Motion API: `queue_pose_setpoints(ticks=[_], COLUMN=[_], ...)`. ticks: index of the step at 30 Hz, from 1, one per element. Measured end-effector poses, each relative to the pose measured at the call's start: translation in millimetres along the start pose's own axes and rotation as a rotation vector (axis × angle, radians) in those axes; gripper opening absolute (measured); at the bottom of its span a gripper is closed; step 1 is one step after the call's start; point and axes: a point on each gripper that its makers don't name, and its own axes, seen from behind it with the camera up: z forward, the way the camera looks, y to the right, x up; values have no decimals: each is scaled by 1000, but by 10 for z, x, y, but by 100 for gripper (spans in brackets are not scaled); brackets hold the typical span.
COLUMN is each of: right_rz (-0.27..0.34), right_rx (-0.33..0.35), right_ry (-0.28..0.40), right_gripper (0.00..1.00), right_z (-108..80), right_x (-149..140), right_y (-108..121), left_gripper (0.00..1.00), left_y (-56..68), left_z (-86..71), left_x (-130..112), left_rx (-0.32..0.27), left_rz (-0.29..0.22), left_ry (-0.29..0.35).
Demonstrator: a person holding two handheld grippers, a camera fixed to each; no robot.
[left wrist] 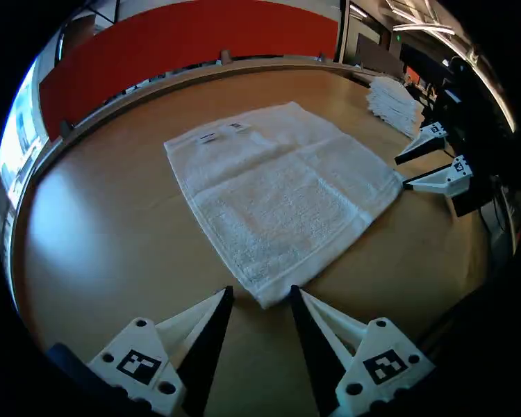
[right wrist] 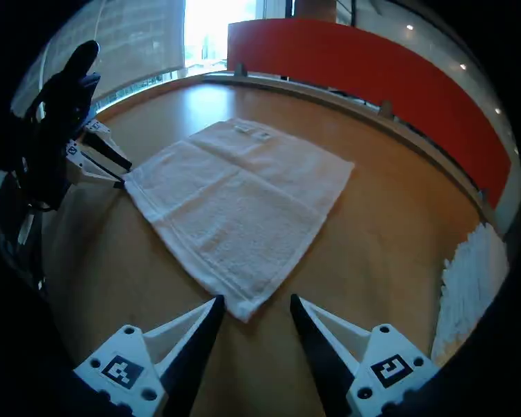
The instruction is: Fold towel
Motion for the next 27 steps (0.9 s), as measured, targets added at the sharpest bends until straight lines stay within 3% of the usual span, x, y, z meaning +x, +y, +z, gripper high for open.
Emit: queue_pose_setpoints(ticks=[7,13,21,27], right_rz=[0,-8,-28,-28], right_rx=[6,22,45,67], right_ry=[3,0,-14,-16], right_gripper=[73,63,58,44], right_z=[0,19,26,39], right_x=[15,4,-40,-46], right_y=[-5,-40,-96,-128], left_gripper=[56,52,46,41], left_y=[36,70,100,110], left_z=[19,22,24,23], left_x=[0,6,4,-5], left_rx=[14,11,11,13], left_rz=[39,43,50,43], left_ry=[-7,-11,-16,-17])
